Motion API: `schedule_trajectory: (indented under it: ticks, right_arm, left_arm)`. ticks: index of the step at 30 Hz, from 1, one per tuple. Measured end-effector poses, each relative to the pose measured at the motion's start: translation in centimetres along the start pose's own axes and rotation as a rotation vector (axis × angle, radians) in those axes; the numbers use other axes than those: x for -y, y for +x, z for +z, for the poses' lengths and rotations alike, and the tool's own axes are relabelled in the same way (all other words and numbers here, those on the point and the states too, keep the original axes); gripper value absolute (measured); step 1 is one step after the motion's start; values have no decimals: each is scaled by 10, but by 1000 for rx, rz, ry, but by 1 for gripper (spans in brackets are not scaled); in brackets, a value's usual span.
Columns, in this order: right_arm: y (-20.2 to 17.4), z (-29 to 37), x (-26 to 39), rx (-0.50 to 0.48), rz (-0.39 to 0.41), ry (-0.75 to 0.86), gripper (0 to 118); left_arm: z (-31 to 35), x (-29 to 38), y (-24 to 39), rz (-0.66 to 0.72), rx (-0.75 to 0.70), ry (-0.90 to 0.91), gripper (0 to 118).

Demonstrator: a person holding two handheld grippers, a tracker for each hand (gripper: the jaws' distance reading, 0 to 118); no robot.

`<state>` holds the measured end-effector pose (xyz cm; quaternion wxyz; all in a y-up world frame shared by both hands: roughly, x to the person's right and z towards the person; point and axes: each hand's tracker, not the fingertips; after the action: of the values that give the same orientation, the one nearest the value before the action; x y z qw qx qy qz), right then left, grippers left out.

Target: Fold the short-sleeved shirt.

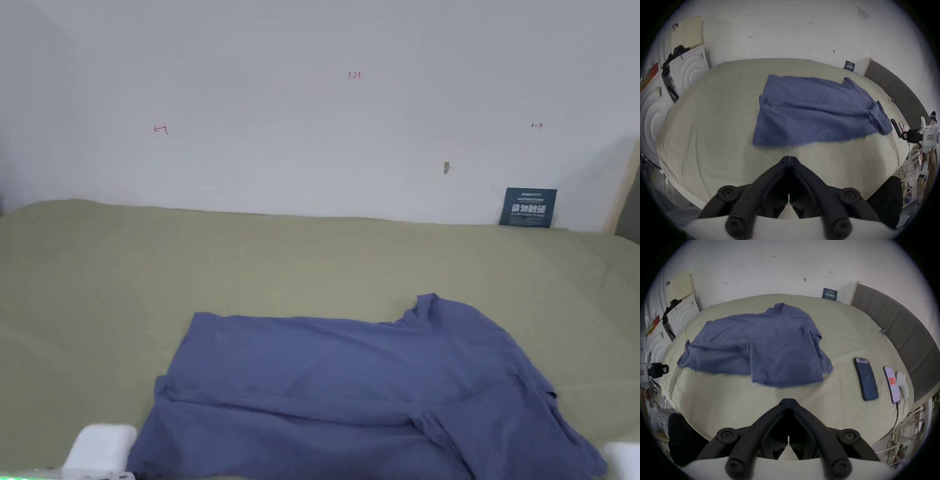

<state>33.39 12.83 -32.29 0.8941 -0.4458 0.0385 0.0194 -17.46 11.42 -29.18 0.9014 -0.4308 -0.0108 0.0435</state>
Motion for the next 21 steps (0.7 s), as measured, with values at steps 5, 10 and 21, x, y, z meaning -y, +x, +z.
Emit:
schedule_trajectory:
  ticks: [5, 10, 21]
  right_arm:
    - [9, -5, -3, 3, -4, -9, 0]
    - [19, -9, -17, 1, -33, 9, 0]
    - [50, -18, -45, 30, -100, 45, 3]
  left_arm:
    - [-14, -10, -18, 13, -40, -51, 0]
    - [-41, -48, -33, 42, -82, -27, 99]
    - [-122, -81, -40, 19, -98, -201, 91]
